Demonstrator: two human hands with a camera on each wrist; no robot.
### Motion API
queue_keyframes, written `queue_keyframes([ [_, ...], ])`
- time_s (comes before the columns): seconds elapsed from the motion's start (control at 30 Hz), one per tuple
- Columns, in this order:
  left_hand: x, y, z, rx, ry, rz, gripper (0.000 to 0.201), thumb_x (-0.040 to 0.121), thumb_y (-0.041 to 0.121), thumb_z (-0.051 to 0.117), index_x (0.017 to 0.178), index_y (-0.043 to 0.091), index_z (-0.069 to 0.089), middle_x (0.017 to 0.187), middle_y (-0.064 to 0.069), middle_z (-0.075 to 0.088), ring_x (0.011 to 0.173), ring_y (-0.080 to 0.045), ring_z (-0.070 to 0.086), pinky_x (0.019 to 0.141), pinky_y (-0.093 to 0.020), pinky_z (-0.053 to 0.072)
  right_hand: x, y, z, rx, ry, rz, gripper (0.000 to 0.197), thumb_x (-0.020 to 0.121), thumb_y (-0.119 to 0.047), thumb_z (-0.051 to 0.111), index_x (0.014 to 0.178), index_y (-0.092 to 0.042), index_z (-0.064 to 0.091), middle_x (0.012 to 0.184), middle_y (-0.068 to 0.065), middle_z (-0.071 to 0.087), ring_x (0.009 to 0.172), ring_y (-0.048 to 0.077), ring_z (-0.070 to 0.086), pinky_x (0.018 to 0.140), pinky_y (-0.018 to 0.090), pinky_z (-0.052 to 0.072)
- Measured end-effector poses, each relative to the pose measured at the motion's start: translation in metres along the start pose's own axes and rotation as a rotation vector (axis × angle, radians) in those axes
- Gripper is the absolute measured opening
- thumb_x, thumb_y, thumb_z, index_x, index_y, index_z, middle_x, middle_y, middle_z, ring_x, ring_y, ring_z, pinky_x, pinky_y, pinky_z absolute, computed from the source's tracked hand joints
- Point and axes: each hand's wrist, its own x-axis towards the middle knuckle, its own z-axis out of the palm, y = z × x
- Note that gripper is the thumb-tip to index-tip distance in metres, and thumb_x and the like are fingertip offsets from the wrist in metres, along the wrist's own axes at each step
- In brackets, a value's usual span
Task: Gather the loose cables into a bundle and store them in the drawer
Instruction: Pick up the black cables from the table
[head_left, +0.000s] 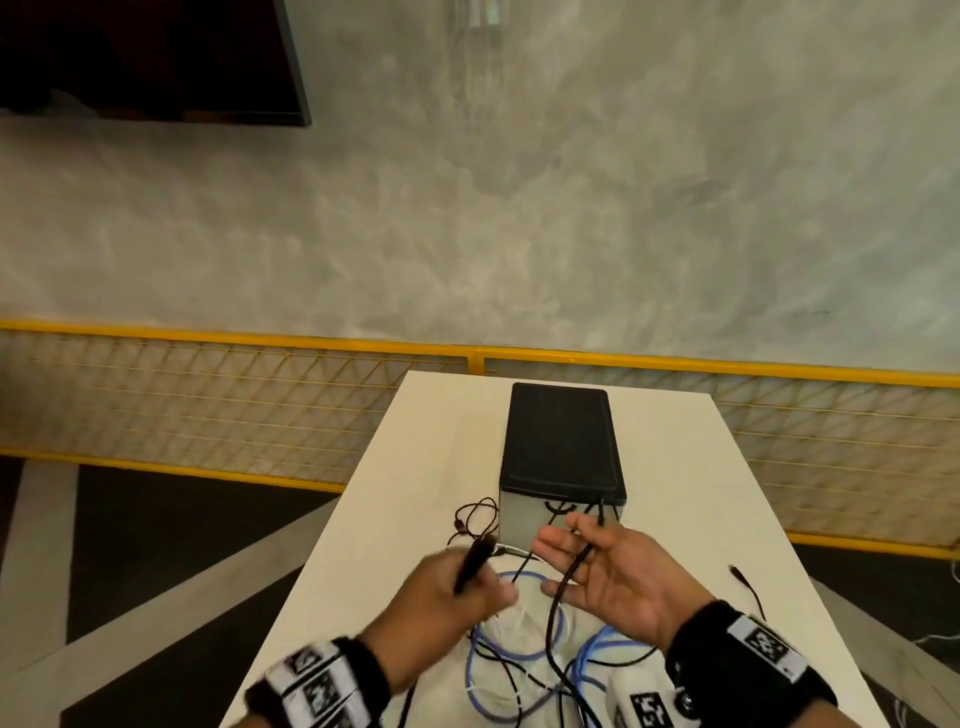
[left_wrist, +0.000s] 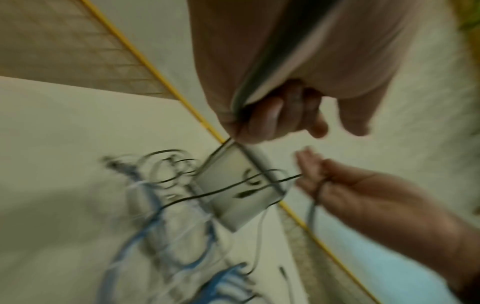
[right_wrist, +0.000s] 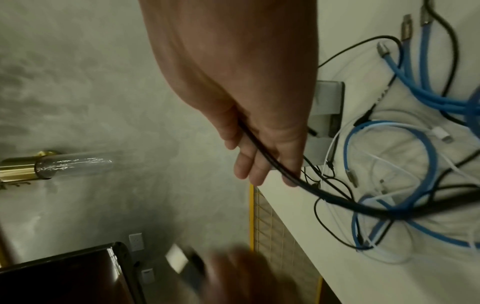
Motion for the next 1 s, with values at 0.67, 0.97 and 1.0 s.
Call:
queue_keyframes([
  [0.67,-0.005,-0.025,0.013,0.39,-0.603,-0.1,0.006,0.081,0.021,0.077,0.081,0.02,0.071,0.076,0.011,0.064,0.07,-0.002,0.058,0.073,-0.021,0.047,-0.007,-0.005,-0.005,-0.018,0.012,0.027,0.018,0.101,-0.02,0.042,0.097,-0.013,0.058,0.087,0.012,0.075,0.082,0.025,0.076,0.078,0.049,0.056],
  [0.97,0.002,-0.01,0.001,-0.176,-0.111,-0.189,0.017,0.091,0.021,0.066,0.079,0.017,0.054,0.055,0.006,0.035,0.044,-0.008,0.027,0.041,-0.021,0.021,-0.032,0.025,-0.017,-0.328,-0.098,0.1,0.004,0.094,-0.019,0.056,0.096,-0.016,0.058,0.085,0.012,0.07,0.082,0.027,0.07,0.066,0.035,0.052],
  [1.0,0.007,-0.004,-0.003,-0.282,-0.046,-0.193,0.018,0.094,0.021,0.062,0.079,0.015,0.053,0.056,0.005,0.031,0.044,-0.008,0.023,0.042,-0.021,0.017,-0.036,0.03,-0.023,-0.402,-0.101,0.108,0.005,0.093,-0.02,0.058,0.096,-0.016,0.059,0.088,0.012,0.07,0.083,0.026,0.069,0.065,0.034,0.051],
])
